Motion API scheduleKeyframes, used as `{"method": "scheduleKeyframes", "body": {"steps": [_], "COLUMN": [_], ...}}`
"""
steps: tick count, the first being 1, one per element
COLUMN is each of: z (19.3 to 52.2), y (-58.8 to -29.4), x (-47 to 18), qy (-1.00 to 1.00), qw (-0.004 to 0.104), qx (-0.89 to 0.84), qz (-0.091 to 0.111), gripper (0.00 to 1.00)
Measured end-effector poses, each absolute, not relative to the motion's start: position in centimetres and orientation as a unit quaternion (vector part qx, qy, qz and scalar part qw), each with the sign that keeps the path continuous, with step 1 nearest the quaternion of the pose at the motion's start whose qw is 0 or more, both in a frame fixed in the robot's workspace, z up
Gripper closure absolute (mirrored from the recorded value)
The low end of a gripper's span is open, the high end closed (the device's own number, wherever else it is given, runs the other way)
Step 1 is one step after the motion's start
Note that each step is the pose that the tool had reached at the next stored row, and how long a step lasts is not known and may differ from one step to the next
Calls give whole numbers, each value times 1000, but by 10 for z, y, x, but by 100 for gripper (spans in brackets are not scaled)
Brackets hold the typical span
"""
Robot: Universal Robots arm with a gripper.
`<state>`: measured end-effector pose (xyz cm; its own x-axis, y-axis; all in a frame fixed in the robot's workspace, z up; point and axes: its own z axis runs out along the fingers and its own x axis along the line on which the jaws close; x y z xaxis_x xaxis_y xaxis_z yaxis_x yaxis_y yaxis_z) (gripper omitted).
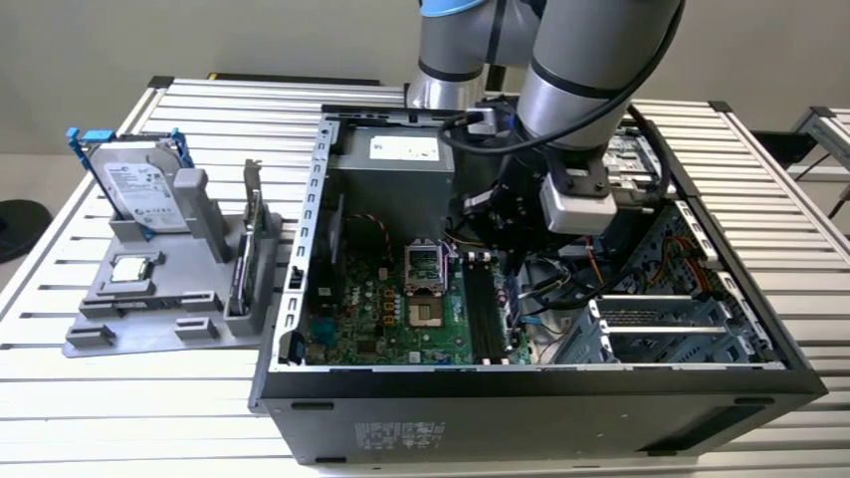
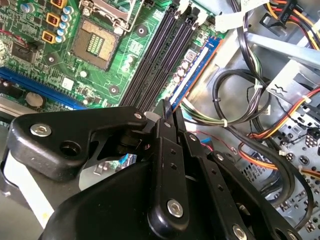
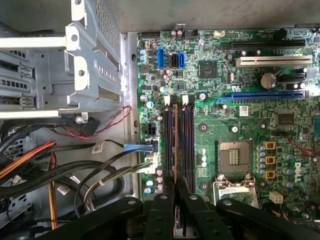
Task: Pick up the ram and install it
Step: 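Insert the ram into the slot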
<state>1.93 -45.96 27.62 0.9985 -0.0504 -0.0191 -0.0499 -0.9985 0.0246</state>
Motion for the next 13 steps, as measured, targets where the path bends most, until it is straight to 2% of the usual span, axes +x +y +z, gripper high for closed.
{"method": "scheduleKeyframes", "body": {"steps": [13], "z": [270], "y": [-460], "x": [19], "qy": [-25], "qw": [12], "qx": [1000], "qz": [-10], "gripper": [100]}}
